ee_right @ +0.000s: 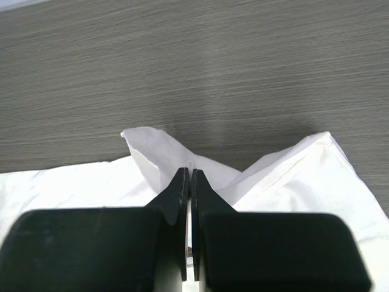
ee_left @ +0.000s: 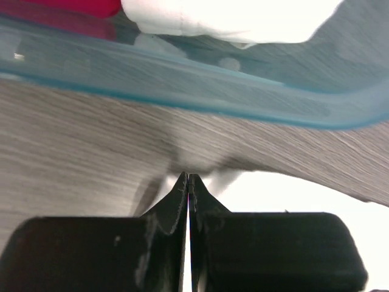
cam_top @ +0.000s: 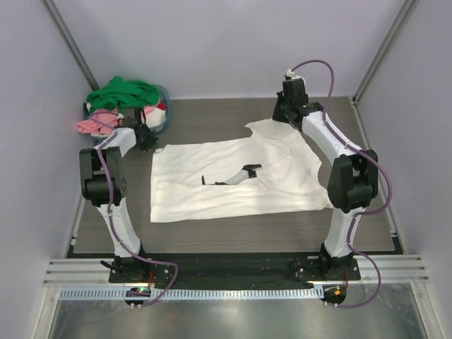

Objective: Fold and stack the t-shirts
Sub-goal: Fold the tshirt

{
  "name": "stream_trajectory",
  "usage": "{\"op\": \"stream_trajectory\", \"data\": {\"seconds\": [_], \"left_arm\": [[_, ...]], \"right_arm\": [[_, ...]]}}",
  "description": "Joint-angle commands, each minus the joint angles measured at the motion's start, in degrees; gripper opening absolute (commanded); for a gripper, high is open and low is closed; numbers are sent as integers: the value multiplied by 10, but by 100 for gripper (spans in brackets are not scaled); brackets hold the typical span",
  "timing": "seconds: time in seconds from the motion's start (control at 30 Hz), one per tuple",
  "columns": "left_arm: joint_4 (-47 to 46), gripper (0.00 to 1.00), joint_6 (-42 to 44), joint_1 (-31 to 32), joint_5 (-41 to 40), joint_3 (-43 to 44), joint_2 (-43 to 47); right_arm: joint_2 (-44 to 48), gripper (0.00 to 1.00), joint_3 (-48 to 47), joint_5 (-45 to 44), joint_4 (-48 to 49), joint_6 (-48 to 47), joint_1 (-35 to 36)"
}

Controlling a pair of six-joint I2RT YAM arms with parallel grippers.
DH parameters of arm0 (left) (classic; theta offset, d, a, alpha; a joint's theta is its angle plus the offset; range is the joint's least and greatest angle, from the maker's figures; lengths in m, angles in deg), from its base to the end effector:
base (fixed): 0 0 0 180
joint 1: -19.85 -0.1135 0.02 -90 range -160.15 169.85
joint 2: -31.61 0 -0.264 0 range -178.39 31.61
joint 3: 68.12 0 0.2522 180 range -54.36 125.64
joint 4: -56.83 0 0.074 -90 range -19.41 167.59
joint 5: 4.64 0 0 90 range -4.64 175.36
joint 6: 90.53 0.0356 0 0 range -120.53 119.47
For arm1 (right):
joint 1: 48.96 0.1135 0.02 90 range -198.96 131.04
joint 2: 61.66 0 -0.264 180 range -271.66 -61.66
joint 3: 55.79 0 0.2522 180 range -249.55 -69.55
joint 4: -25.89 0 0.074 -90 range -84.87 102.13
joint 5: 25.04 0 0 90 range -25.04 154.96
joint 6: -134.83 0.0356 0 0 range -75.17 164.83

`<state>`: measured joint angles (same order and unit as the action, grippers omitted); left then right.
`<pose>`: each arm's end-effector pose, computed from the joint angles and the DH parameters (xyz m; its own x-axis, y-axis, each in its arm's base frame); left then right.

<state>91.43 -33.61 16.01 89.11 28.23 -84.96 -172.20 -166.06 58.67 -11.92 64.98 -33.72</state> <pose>0.4370 0.0270 0.1729 -0.6674 -0.5907 -0.4536 -0.4696 0.8065 -0.3593 0.4361 0.1148 0.2921 -0.6200 0.1860 -0.7622 0.0378 0.9775 0.2077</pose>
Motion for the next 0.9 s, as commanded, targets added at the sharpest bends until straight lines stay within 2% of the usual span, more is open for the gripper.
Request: {"op": "stream_trajectory", "data": {"seconds": [0.0,0.4,0.47,0.5,0.57,0.63,0.87], "left_arm": [[14,0,-8,0,11,7,61],[27,1,-4,0,13,-36,127],[41,27,0,1,3,-29,115],[46,46,9,1,-5,-19,107],[64,55,19,0,-25,-5,78],[75,59,31,1,-33,15,58],[78,53,35,1,-59,54,-12]], "right_arm": [[56,1,7,5,13,5,-3],[146,1,97,3,9,6,-3],[158,1,106,7,9,7,-3],[161,1,112,11,9,7,-3],[165,1,119,14,9,8,-3],[164,1,120,14,9,5,-3],[145,1,113,12,10,-4,-3]]}}
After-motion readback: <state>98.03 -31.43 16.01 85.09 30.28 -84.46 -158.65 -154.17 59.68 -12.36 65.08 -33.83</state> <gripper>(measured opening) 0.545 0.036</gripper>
